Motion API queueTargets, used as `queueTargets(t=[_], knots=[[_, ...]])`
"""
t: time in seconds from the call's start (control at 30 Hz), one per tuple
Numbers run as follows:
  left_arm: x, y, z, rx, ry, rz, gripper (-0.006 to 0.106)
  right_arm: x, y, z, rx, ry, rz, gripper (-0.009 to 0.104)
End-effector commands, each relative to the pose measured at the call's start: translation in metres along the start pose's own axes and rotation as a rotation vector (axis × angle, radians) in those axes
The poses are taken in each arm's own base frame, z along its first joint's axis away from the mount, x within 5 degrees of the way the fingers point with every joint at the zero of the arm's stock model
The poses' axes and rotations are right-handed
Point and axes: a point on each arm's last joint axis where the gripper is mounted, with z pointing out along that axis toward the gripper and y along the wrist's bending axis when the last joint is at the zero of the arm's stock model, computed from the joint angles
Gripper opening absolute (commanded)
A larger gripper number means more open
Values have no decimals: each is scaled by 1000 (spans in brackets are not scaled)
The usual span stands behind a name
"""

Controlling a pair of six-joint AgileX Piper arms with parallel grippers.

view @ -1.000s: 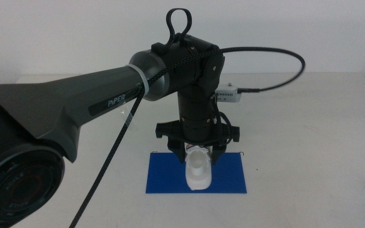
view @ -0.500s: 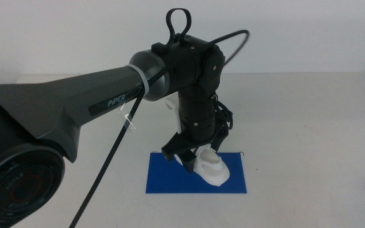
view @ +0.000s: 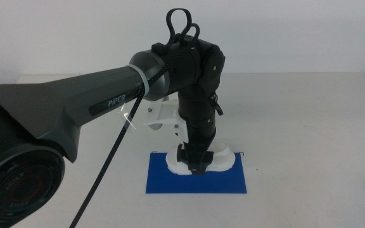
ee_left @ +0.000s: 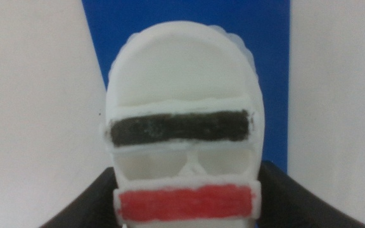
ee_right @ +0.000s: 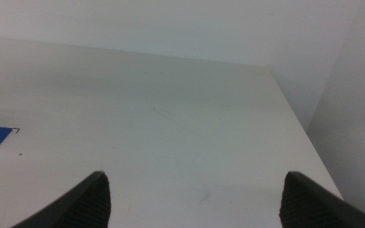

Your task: Use one arm to grab the shoe from the table and place it on the mat.

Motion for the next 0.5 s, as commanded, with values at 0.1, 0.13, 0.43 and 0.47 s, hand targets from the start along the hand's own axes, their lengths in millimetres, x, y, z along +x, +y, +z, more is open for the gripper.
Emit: queueTargets(t=[0.1,0.13,0.43,0.47], knots=[[-4,6,-37,29,-29,-3,-1,-5,-1,0,11,-64,-18,78],[-4,6,-37,31,-31,-3,-1,-5,-1,0,11,-64,-18,78],[-7,2,-24,27,-83,8,-1,-5,-1,0,11,-64,-18,78],[-6,1,-20,18,-86,7,-1,-5,-1,0,11,-64,-18,78]])
